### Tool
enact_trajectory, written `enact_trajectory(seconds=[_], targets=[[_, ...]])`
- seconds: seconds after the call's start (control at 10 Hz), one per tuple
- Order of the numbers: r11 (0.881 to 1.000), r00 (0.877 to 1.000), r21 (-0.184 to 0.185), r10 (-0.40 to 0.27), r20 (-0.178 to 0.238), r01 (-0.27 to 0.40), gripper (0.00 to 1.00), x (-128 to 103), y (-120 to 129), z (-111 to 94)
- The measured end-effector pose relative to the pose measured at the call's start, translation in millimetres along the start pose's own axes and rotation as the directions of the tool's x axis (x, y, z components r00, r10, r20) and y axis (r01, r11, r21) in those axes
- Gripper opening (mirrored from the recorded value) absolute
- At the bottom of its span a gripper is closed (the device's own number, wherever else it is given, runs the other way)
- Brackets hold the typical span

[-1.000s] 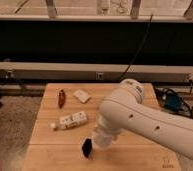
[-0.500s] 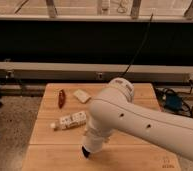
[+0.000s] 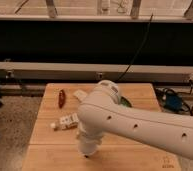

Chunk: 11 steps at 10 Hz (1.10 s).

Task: Place the ceramic cup over the eraser

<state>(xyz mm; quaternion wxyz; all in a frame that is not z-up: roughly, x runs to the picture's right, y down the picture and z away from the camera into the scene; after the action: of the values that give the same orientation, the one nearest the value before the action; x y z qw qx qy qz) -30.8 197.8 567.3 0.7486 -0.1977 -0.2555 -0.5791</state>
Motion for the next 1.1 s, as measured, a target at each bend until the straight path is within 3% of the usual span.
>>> enact_trajectory(seconds=[0.8,1.1], targets=[[0.999,0.997,-0.03,-0.038,0.064,0.04,0.05,-5,-9,45],[0.998,0.997,-0.031,-0.057,0.058,0.059,0.35,-7,-11,60]])
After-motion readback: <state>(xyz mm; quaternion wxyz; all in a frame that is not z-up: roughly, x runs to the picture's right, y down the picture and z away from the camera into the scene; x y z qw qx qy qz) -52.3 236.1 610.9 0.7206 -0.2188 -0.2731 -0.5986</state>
